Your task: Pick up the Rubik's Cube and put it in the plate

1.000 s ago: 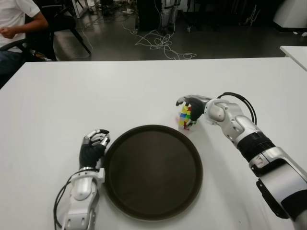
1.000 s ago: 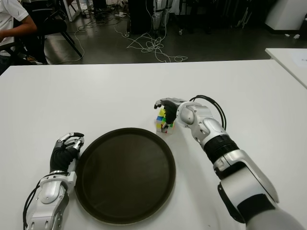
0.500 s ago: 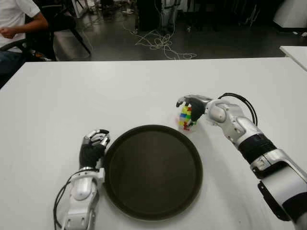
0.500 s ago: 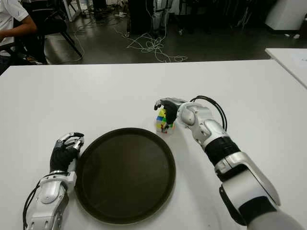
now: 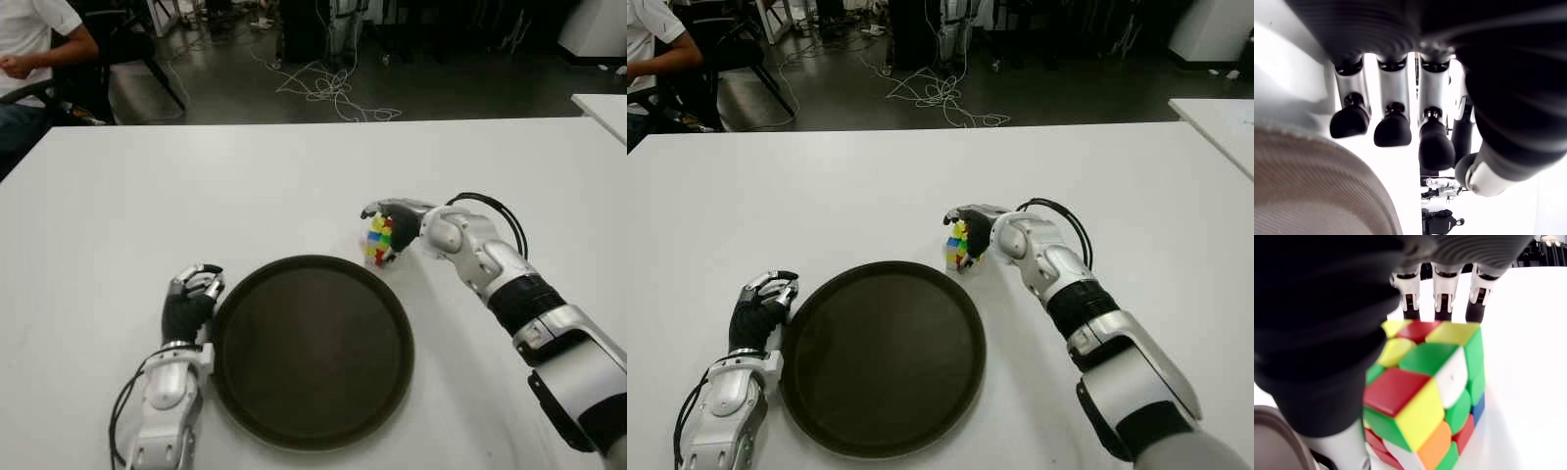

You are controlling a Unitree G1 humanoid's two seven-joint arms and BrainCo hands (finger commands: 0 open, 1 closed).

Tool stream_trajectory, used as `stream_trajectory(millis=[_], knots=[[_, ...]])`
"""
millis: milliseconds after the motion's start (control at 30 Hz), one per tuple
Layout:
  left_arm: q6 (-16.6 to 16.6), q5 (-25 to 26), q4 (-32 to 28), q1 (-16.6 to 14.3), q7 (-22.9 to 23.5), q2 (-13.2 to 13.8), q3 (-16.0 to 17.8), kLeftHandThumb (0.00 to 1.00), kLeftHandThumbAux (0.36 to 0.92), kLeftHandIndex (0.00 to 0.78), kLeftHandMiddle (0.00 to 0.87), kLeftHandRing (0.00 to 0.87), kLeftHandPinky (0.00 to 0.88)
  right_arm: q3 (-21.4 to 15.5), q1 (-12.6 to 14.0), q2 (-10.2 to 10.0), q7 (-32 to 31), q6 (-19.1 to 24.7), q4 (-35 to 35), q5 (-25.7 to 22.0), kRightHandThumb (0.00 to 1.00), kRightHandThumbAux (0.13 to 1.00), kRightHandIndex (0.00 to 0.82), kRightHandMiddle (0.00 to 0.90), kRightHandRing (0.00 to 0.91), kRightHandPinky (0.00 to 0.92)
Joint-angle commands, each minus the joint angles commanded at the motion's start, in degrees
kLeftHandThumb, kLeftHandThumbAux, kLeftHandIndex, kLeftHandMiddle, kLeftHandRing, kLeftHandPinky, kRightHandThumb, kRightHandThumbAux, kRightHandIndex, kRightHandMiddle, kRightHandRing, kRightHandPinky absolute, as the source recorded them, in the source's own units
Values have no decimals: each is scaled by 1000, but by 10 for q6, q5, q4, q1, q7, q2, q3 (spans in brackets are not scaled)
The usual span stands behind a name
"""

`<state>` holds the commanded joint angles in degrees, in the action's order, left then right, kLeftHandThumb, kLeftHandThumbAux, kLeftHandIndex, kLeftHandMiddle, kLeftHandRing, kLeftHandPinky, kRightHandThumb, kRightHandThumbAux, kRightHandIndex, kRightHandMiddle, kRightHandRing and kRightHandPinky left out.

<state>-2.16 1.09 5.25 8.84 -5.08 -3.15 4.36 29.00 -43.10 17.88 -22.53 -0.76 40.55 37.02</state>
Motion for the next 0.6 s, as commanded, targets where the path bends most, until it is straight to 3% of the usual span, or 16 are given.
stream_trajectory(millis=[600], knots=[[-13,0,-7,0,-8,-4,2,709,704,444,808,818,810,-1,-3,-4,16,-22,27,0,0,914,170,161,167,118]])
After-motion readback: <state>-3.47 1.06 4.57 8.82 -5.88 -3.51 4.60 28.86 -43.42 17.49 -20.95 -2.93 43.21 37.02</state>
